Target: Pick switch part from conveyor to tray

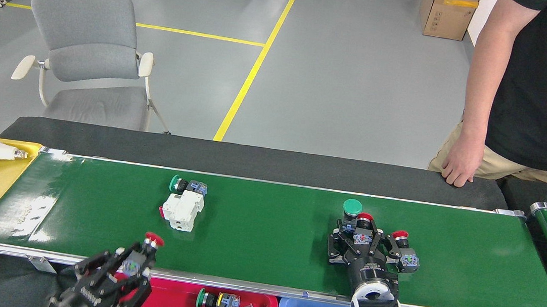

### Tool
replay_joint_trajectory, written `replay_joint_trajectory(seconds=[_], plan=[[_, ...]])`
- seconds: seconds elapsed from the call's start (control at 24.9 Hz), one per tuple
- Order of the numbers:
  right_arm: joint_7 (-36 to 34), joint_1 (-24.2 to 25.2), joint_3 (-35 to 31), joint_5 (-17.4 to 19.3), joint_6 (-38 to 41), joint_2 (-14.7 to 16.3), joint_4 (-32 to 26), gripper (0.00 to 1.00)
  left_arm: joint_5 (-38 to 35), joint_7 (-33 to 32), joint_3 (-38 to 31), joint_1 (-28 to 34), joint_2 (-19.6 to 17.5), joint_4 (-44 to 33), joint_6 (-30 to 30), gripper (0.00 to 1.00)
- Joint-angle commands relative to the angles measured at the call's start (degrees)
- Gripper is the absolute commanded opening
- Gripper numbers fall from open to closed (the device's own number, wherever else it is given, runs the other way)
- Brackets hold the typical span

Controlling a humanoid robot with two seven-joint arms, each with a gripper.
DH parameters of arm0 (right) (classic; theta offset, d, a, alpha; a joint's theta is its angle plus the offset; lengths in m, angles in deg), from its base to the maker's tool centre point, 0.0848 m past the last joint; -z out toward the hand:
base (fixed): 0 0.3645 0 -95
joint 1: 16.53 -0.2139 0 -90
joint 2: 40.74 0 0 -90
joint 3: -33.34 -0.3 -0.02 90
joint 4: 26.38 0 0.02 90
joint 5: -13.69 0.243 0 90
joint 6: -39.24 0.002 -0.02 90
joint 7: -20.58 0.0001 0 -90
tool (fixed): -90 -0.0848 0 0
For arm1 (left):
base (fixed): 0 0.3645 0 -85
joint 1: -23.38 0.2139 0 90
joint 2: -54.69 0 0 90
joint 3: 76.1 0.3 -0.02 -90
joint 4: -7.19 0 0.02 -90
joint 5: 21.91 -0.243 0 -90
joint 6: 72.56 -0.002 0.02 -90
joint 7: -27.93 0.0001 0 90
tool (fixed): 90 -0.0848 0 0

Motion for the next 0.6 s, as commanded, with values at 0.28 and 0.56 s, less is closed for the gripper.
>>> replay_joint_trajectory(seconds=[0.28,0.56], plan=[[0.07,5.57,10.44,0.67,34.01,0.40,-14.66,0.08,0.46,0.17,-8.61,-1.42,0.57,-1.54,-0.20,0.99],[-0.29,5.39,22.92,-0.39,33.21,-2.33,-13.87,1.00,-5.69,0.53,-14.15,-5.02,-2.07,1.45,-24.46,0.99]])
